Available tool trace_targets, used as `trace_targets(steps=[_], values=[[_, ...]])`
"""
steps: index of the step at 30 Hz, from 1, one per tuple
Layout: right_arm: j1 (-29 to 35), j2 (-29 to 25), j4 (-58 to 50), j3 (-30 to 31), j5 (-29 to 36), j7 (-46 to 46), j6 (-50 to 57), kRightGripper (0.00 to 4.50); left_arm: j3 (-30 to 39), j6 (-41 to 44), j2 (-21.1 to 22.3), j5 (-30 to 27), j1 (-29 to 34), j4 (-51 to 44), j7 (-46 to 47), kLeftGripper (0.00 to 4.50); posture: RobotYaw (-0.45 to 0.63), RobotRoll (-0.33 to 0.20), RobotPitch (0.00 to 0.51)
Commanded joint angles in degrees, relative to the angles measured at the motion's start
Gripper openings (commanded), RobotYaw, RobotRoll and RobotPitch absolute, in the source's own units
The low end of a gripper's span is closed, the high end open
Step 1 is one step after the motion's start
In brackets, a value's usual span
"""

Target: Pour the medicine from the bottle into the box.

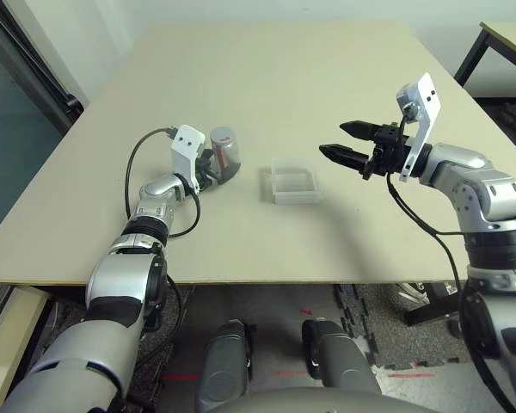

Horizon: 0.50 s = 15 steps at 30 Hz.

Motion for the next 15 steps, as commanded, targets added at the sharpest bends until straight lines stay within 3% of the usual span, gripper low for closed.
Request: trace_targets(steps=[1,15], values=[[-0.12,0.15,-1.58,0.18,0.46,-0.45,0.67,4.5,0.04,-0.74,-0.25,0.82,-1.16,0.9,0.25,4.47,-0.08,0.0,0.088],[0.09,0.17,-2.27,-0.16,0.64,-1.02,0.83,4.5,-0.03,-0.65,-0.83,1.27,-2.2,1.67,0.98,4.47,-0.09,0.0,0.082]])
